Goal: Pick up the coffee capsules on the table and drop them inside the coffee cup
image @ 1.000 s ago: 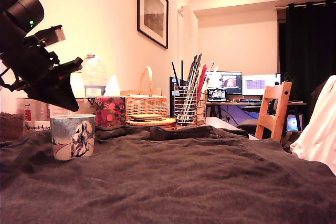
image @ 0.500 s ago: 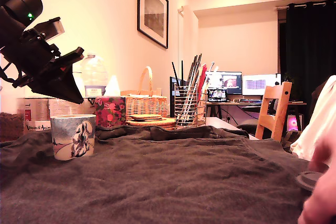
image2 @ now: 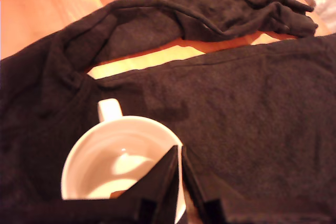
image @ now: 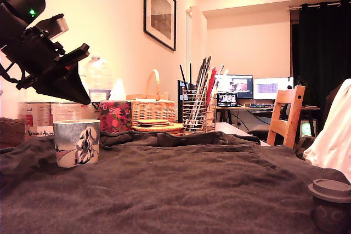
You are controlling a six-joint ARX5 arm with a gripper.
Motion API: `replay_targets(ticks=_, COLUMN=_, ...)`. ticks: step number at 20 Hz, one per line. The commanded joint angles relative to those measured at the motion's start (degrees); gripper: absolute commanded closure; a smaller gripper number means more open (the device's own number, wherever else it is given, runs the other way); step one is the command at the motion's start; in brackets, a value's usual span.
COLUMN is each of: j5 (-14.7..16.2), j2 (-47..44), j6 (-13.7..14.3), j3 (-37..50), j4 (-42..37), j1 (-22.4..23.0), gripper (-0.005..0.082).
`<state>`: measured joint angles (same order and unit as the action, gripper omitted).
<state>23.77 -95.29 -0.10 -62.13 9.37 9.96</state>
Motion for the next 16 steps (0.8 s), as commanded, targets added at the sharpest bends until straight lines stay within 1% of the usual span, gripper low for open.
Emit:
replay_targets(ticks=1, j5=-0.35, j2=0.92, j6=1.36, j3=-0.26, j4=-0.44, j1=0.57, gripper=0.0793)
replay_targets(ticks=2, j5=-0.7, j2=0.92, j6=1.88, j3=-0.26, j4=-0.59, j1=0.81, gripper=0.0793)
replay_targets(ticks=6, j5=-0.61, j2=0.92, j6=1.86, j3=-0.26, j4=-2.71, j1=2.12, gripper=0.0793)
replay_targets(ticks=11, j5=-0.63, j2=0.94, j6=1.84, j3=-0.26, j4=-3.37, j1=6.29, gripper=0.0793)
replay_targets(ticks=16, j5=-0.63, j2=2.25, j6=2.05, j3=-0.24, j4=-1.7, j1=10.99, gripper=0.0793)
